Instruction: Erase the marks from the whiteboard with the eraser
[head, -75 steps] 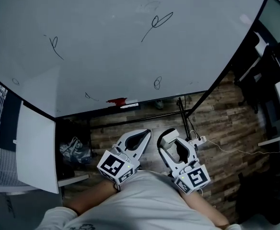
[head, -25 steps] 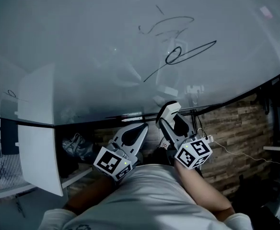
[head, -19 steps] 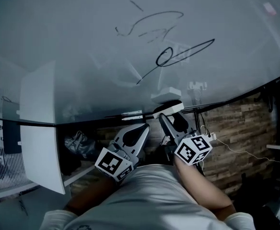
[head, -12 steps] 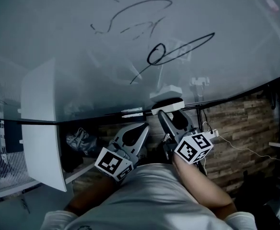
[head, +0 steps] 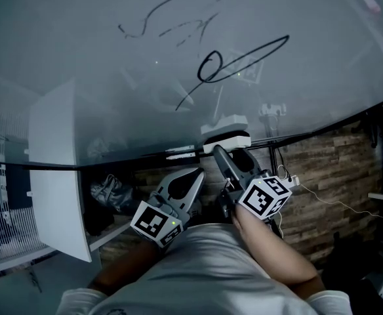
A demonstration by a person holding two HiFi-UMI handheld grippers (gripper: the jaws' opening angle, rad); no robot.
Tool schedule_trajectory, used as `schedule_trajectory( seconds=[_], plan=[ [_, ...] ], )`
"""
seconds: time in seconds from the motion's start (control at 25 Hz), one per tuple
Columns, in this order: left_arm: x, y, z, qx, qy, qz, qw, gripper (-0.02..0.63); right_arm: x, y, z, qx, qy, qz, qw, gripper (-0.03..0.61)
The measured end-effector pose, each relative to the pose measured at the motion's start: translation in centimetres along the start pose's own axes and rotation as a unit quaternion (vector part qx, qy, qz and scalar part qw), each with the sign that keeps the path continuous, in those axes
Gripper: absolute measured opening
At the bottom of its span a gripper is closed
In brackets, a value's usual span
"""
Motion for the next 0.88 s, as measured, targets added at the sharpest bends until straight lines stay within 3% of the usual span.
schedule_trajectory(
  seconds=[0.44, 0.68, 0.88],
  plan=[
    [-0.3, 0.5, -0.4, 0.003, -0.005, -0.01, 0.9999, 0.006, -2.8, 0.3, 5.1, -0.011, -0.048, -0.013, 0.999, 0.242],
    [-0.5, 0.1, -0.2, 0.0, -0.024, -0.017, 0.9996, 0.006, -5.0, 0.1, 9.0, 0.033, -0.011, -0.006, 0.999, 0.242],
    [-0.6, -0.1, 0.0, -0.002, -0.031, -0.023, 0.9992, 0.006, -6.8, 0.2, 12.0, 0.014, -0.031, -0.017, 0.999, 0.242]
  ],
)
Point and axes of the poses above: the fingertips, and each gripper's own axes: y backward along the fingers, z to its right, x out of its top, the point moved 10 cm from there along y, backward along the fingers, and after that the axes turned 5 degrees about y, right-handed, at the moved point
